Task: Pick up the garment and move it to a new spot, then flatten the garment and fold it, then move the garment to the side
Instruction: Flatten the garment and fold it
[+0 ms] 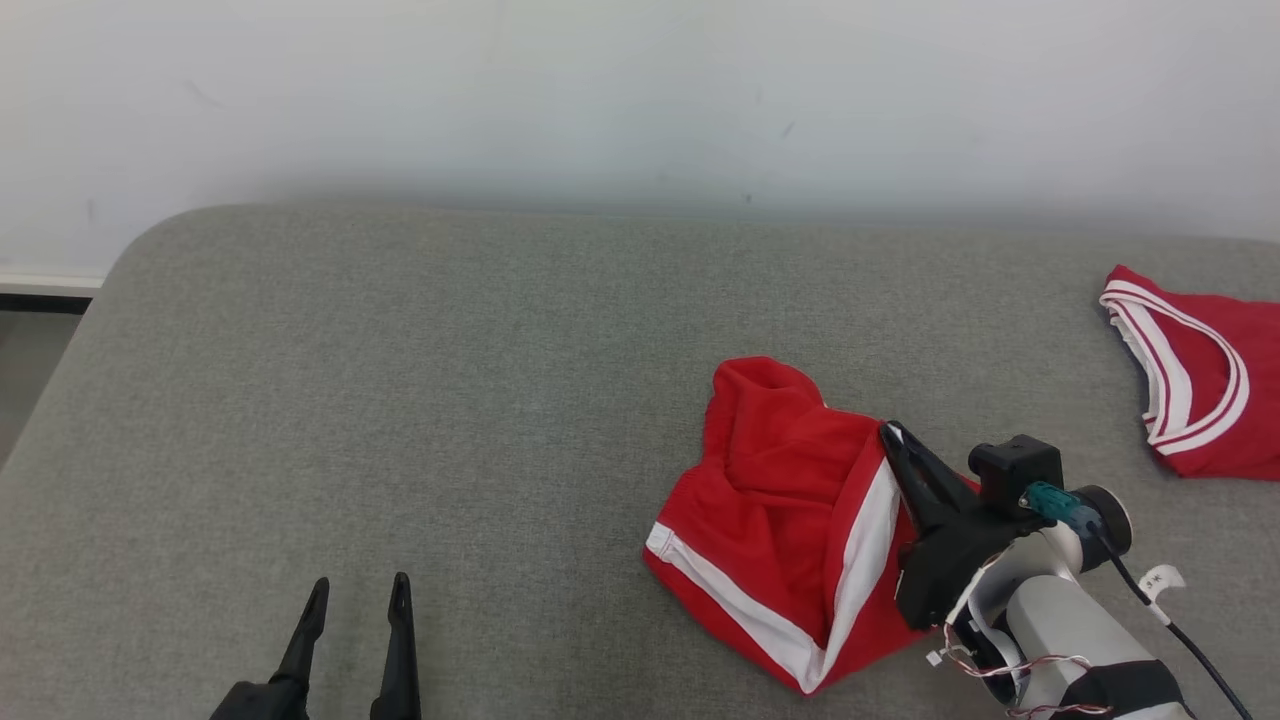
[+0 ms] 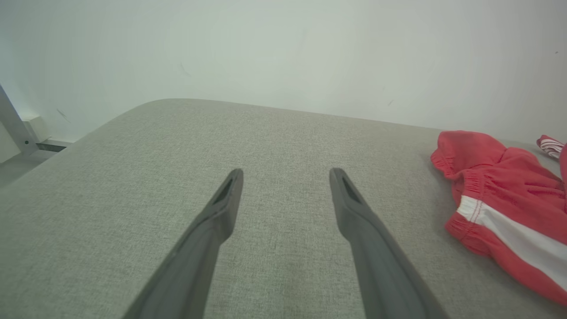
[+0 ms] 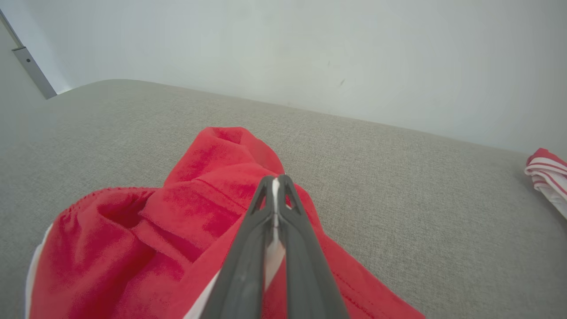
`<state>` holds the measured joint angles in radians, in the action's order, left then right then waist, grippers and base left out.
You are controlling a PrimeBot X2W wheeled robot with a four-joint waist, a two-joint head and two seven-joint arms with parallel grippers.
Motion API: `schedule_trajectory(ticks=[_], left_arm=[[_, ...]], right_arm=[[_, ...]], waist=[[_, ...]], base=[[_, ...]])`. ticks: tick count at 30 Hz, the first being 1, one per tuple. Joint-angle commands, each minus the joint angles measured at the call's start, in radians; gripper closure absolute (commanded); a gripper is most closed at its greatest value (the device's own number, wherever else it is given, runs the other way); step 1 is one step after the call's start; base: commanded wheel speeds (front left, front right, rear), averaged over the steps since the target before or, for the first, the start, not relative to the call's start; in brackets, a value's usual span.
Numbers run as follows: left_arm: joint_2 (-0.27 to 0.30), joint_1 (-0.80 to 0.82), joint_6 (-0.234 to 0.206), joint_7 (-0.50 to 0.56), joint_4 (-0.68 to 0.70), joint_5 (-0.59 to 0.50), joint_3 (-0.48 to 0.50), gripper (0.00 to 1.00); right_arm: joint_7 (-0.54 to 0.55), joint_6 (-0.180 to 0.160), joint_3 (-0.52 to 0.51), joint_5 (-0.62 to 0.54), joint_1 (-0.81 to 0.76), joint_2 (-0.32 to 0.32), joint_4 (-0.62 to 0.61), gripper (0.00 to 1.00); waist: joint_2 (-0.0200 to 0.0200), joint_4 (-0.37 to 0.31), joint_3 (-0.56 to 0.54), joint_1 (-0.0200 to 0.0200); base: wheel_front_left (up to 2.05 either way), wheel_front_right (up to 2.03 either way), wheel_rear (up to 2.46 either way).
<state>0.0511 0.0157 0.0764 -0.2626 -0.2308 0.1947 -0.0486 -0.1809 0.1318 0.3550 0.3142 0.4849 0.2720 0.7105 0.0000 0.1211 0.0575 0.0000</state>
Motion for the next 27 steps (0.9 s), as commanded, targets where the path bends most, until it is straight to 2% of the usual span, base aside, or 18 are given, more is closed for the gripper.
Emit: schedule_trajectory(ticks=[1,6,9,16,18,27], left_arm=[[-0.001,-0.012,-0.003,-0.003,-0.002,0.001,0.006,0.0],[-0.001,-0.029,0.002,-0.003,0.001,0.006,0.01,0.0],[-0.001,-0.032,0.005,-0.003,0.002,0.013,0.004,0.0],[-0.001,-0.017,0.003,-0.003,0.003,0.008,-0.002,0.0],[-0.001,-0.011,0.007,-0.003,-0.002,0.001,-0.001,0.0],[-0.001,0.009,0.025,-0.003,-0.022,-0.026,0.004,0.0]], right_arm=[[-0.022,-0.003,-0.007,0.002,-0.006,0.006,-0.008,1.0],[-0.07,-0.003,-0.077,0.001,-0.084,0.012,-0.097,1.0],[-0.079,-0.003,-0.157,-0.011,-0.175,0.002,-0.191,1.0],[-0.053,-0.003,-0.326,-0.028,-0.442,-0.097,-0.428,1.0],[-0.03,-0.003,-0.351,-0.025,-0.487,-0.122,-0.474,0.0],[-0.035,-0.003,-0.413,-0.096,-0.542,-0.158,-0.612,0.0]], waist=[[0.0,-0.027,-0.018,0.0],[0.0,-0.084,-0.037,0.0],[0.0,-0.115,-0.035,0.0],[0.0,-0.157,-0.008,0.0],[0.0,-0.167,-0.002,0.0],[0.0,-0.195,-0.001,0.0]], base=[[0.0,0.0,0.0],[0.0,0.0,0.0],[0.0,0.0,0.0],[0.0,0.0,0.0],[0.0,0.0,0.0],[0.0,0.0,0.0]])
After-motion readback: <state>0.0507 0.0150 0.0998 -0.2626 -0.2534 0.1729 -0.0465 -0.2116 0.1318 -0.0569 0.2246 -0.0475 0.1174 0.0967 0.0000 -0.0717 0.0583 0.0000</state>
